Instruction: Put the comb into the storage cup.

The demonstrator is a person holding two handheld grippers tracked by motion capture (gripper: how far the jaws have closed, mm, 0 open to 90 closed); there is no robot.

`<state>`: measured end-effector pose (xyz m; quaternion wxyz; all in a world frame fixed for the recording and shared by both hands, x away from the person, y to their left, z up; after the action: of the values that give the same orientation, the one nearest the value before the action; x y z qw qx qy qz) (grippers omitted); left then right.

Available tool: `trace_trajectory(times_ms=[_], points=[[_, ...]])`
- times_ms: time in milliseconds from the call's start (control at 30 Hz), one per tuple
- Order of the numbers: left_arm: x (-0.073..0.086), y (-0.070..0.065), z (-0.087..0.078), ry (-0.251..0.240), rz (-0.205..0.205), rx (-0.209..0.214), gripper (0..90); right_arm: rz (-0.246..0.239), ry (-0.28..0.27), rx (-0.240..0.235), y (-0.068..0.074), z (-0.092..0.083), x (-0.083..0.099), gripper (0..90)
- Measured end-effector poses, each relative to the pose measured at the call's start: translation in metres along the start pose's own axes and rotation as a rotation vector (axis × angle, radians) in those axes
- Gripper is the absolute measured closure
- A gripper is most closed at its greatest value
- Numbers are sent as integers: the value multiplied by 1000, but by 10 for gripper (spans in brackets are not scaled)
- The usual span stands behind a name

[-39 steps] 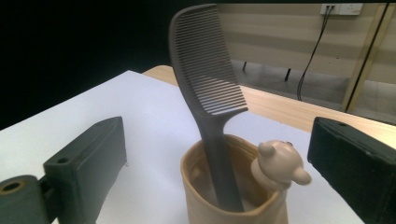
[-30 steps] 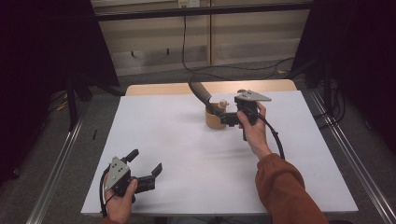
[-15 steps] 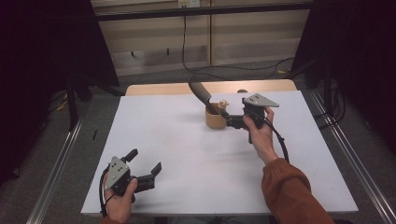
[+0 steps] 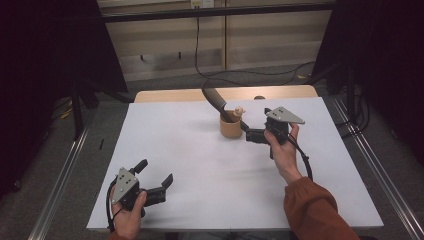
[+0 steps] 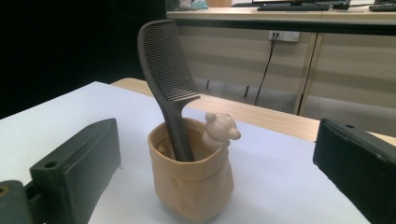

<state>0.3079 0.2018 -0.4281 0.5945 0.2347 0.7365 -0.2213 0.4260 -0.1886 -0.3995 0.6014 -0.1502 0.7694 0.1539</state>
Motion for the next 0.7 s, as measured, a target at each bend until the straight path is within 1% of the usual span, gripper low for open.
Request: trace_trajectory(times_ms=[67, 100, 167, 233, 400, 533, 567, 700], points=[[0, 0, 0, 0, 0, -1, 24, -3, -5, 2, 1, -3, 0, 5], [0, 0, 0, -1, 0, 0, 24, -12, -7, 3, 0, -5, 0, 5], [0, -1, 0, -9, -8, 1, 24, -16, -11, 2, 0, -9, 0, 5], [0, -1, 0, -5, -3, 3, 24, -21, -9, -4, -1, -12, 1, 6], [0, -1, 0, 0, -2, -8, 24, -29, -24, 8, -3, -20, 2, 4], [1, 0, -1, 3, 0, -12, 24, -42, -28, -1, -3, -28, 5, 6], [1, 0, -1, 3, 1, -14, 24, -45, -28, 3, -4, -31, 6, 6], [1, -1, -2, -1, -2, -17, 24, -33, -32, 6, -6, -39, 9, 6]])
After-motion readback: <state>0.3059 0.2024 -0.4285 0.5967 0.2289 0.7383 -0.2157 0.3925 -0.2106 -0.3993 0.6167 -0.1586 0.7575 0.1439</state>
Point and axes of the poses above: each handheld gripper's, and its own axes: z roughly forward along the jaws, x roughly out of its underside, y roughly to its left, the point moved 2 cm from there along z, roughly forward along the jaws, and after that the axes turned 1 degree about x, right-handed, at the moved point
